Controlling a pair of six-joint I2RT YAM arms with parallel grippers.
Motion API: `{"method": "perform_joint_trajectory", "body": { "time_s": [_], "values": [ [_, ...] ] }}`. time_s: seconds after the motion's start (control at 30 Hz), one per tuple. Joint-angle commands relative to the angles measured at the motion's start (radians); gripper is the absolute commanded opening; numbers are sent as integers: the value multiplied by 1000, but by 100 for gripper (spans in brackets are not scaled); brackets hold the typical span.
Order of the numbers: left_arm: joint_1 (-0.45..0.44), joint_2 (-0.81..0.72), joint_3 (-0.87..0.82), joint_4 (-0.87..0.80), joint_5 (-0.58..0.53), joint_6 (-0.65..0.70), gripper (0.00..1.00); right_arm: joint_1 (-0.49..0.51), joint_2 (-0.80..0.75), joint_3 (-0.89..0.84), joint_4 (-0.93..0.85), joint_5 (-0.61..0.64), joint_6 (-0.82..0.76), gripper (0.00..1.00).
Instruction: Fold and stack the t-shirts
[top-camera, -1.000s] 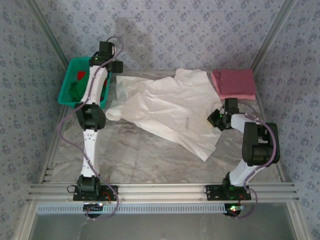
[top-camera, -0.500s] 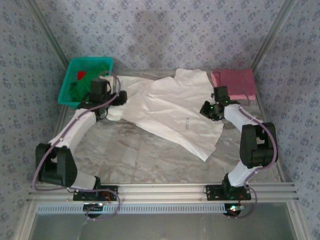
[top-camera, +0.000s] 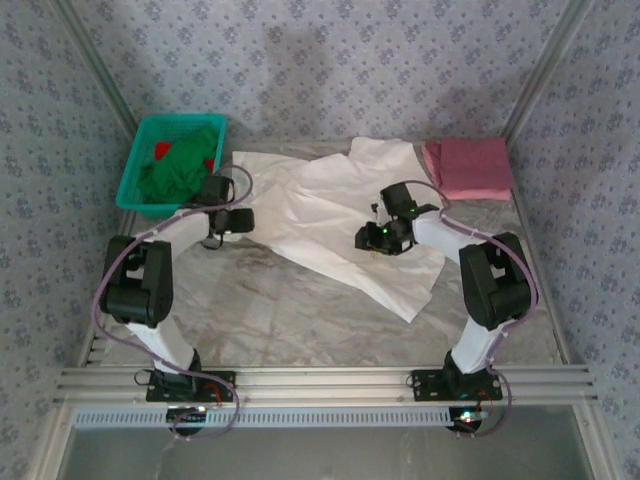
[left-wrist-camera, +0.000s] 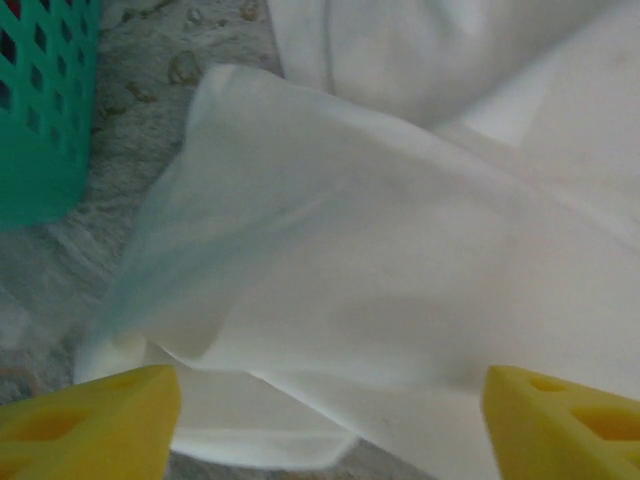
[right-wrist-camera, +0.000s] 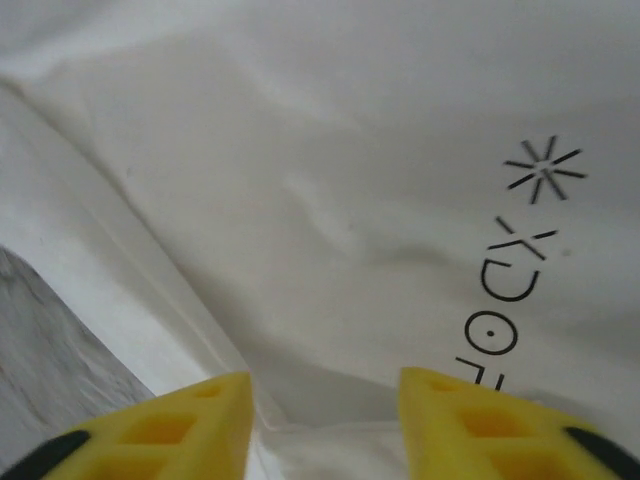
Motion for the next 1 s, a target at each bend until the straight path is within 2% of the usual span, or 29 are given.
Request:
{"method": "perform_joint_trajectory", "body": {
  "time_s": [0.0,0.13,0.2,0.27,0.3,0.37,0.43,0.5,0.63,0.8,0.83,0.87,0.9,0.97],
  "values": [
    [24,16,66,-25,9,8,65,12,5,-14,-29,-19,-65,49],
    [33,21,77,-39,53,-14,29,35,41,-8,-54,-41,-85,53],
    [48,21,69,-45,78,-29,13,60,47,-9,-72,-12,-92,56],
    [55,10,49,-48,80,-30,0,82,51,-11,-80,20,-95,51],
    [58,0,42,-54,75,-28,0,88,55,-12,-85,30,-97,45],
    [60,-33,20,-66,54,-30,0,89,59,-8,-109,40,-101,25],
    [59,-84,1,-80,46,-29,0,84,40,-3,-134,61,-108,10],
    [60,-152,-9,-112,29,-27,0,79,0,3,-162,90,-112,0],
    [66,-277,6,-213,-27,-15,0,65,-83,34,-250,151,-138,0],
    [95,-323,37,-342,32,-26,0,5,-170,20,-276,132,-145,0],
    [91,-327,24,-338,67,-26,7,0,-175,16,-279,135,-147,0],
    [85,-328,-1,-318,95,-33,34,-5,-171,14,-283,140,-150,0],
    [79,-324,-26,-298,114,-42,47,-8,-166,10,-280,140,-150,0],
    [74,-293,-66,-263,169,-72,52,-14,-149,-9,-252,126,-149,0]
  ]
}}
